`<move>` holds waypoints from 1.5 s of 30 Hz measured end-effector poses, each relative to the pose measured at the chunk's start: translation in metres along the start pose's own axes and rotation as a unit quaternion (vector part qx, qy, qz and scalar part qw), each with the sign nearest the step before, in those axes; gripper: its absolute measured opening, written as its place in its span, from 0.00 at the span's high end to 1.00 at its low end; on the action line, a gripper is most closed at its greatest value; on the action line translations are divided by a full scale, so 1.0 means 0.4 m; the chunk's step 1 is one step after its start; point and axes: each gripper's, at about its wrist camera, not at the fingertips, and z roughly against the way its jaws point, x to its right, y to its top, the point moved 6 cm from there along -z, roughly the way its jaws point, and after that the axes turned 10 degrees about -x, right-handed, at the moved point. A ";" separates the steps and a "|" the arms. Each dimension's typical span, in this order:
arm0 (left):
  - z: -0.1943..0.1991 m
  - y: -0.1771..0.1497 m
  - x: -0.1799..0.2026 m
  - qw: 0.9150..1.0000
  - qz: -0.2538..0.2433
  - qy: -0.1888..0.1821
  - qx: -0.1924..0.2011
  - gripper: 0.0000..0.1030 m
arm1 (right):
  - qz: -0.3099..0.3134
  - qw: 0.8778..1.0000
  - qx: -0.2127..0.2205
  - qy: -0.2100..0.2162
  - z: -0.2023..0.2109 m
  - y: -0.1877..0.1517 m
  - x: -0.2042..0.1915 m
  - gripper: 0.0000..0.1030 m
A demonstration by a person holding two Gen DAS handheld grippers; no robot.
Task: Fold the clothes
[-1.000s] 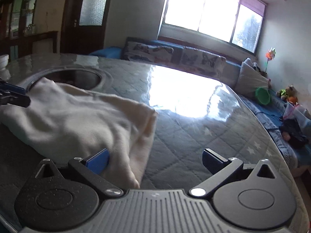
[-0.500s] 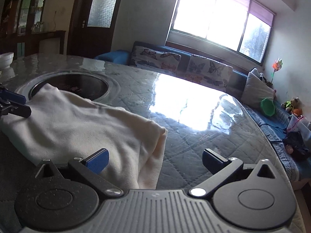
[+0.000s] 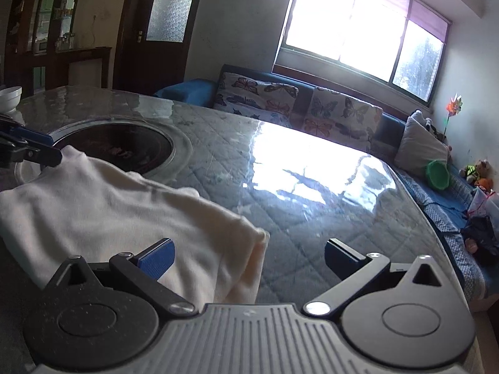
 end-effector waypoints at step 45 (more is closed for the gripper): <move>-0.112 0.010 -0.062 0.998 0.022 0.031 -0.039 0.61 | 0.045 0.998 0.002 0.041 -0.053 0.103 -0.068 0.00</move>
